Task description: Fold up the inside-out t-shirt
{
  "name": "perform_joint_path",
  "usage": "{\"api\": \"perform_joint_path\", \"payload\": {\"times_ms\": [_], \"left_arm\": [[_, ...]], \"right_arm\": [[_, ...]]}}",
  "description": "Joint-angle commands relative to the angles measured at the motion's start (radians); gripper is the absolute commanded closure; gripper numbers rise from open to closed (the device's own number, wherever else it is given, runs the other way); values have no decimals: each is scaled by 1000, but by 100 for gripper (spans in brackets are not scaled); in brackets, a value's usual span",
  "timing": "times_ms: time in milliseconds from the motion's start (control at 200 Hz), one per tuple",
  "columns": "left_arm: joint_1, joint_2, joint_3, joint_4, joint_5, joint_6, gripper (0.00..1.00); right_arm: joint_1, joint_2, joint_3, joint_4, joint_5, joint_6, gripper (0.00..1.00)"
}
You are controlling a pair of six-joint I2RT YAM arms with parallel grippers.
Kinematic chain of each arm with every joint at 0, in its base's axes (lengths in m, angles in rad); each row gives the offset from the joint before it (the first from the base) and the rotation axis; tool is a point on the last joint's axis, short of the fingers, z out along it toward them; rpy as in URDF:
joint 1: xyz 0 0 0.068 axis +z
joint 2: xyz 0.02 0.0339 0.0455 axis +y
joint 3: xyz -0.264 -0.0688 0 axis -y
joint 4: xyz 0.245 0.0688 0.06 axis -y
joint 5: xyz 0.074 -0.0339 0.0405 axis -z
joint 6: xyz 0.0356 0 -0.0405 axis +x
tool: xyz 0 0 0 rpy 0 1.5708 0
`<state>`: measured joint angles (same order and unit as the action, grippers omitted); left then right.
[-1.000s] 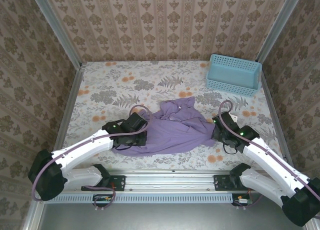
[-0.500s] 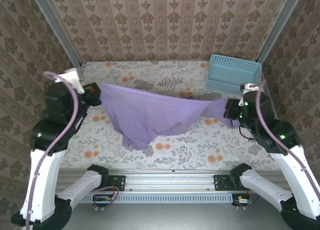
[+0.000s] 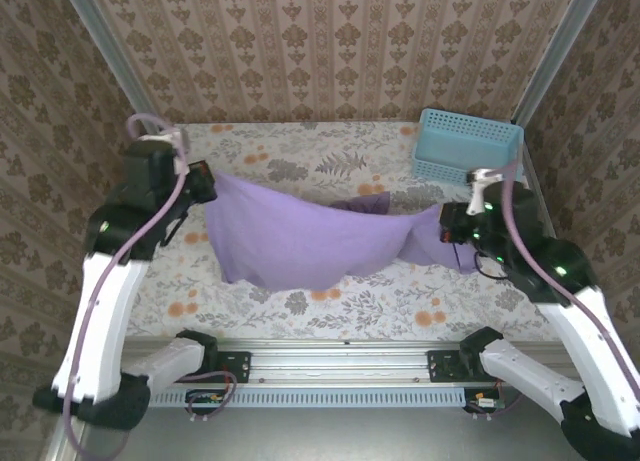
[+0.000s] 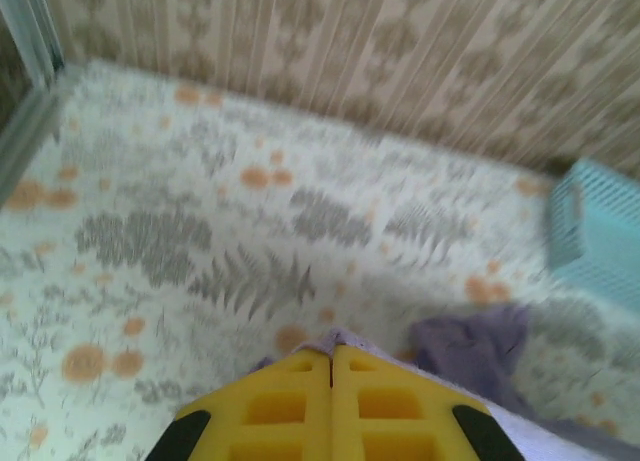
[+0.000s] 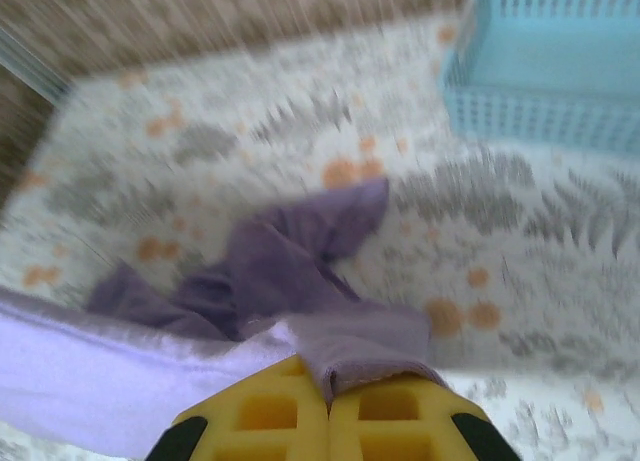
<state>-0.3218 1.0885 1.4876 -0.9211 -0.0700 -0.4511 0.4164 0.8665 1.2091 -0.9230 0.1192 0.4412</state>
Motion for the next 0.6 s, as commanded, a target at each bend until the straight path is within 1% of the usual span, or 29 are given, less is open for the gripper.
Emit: {"api": "perform_joint_path", "payload": {"times_ms": [0,140,220,290,380,420,475,540,595], "left_arm": [[7,17,-1,-28,44,29,100],[12,50,-89,30,38,22,100],[27,82,-131,51,38,9,100],[41,114,-164,75,36,-2,100],[56,146,-191,102,50,-9,100],[58,152,-201,110,54,-10,100],[59,157,-217,125,61,-12,100],[59,162,-242,142,69,-15,100],[62,172,-263,149,65,-16,100]], "right_arm": [[-5,28,-124,4,-35,55,100],[-3,79,-291,144,-127,111,100],[-4,150,-340,209,-139,123,100],[-4,239,-333,235,-111,113,100],[-4,348,-278,226,-56,101,100],[-3,381,-259,224,-52,92,100],[-2,410,-254,241,-72,88,94],[8,426,-272,289,-124,90,90],[27,432,-294,333,-169,88,82]]}}
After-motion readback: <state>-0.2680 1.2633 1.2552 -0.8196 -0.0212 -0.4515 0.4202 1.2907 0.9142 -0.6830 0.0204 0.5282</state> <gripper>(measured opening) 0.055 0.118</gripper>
